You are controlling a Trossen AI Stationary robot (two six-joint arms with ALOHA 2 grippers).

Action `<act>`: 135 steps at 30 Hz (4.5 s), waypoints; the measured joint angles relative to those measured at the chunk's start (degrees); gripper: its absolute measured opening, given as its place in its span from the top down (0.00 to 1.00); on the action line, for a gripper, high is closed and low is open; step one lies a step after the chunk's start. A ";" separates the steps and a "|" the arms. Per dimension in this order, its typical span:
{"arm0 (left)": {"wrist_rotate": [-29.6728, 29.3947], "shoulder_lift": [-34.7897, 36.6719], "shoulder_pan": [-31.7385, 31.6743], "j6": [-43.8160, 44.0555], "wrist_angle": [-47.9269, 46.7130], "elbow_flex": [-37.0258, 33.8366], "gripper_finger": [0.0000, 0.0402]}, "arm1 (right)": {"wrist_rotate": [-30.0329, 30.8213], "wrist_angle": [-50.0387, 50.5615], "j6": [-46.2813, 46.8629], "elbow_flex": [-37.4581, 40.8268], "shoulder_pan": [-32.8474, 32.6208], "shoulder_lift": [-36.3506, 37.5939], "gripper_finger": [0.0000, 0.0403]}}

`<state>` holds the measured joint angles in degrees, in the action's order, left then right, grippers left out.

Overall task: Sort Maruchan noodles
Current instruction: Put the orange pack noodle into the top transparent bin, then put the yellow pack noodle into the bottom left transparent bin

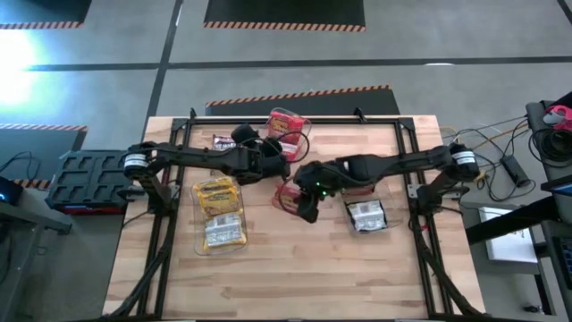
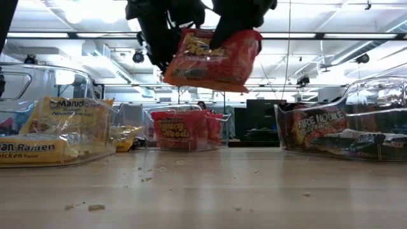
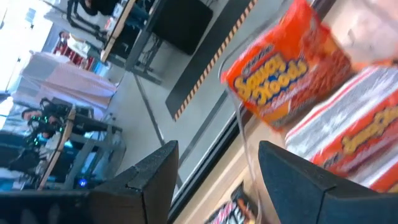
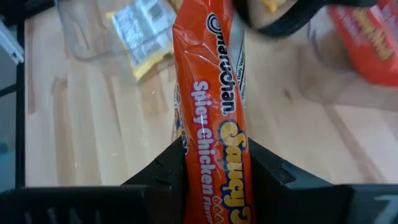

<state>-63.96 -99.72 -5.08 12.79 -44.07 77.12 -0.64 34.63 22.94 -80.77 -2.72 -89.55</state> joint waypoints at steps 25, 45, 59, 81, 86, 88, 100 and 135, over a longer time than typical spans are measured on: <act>1.95 1.47 7.75 25.72 -16.06 -7.08 0.49 | -2.22 -2.05 -12.65 -2.52 9.19 -3.11 0.73; 1.98 17.46 5.96 39.67 -31.27 -6.78 0.49 | 7.37 -5.79 -27.16 -2.45 14.83 -1.53 0.73; 3.44 31.39 7.41 42.51 -33.54 -7.54 0.49 | 10.75 -20.26 -35.53 -2.36 24.03 -8.62 0.73; 3.74 33.18 7.67 41.08 -33.58 -7.56 0.49 | 0.81 -21.92 -33.02 -2.45 29.77 -19.57 0.73; 3.76 33.18 7.67 41.08 -33.58 -7.56 0.49 | -0.50 -21.39 -33.01 -2.50 29.83 -20.68 0.73; 3.76 33.18 7.67 41.08 -33.58 -7.56 0.49 | -3.03 -21.38 -33.01 -2.50 29.90 -21.09 0.73; 4.70 33.18 7.67 40.25 -33.61 -7.56 0.49 | -5.93 -19.41 -30.27 -2.30 29.88 -17.10 0.67; 26.99 39.58 -3.18 37.07 -29.15 -18.53 0.49 | -21.35 7.15 -25.09 -2.36 22.67 -5.28 0.61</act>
<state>-36.98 -60.15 -8.26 49.86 -73.23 58.60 -22.00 41.78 -2.15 -83.13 19.95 -94.83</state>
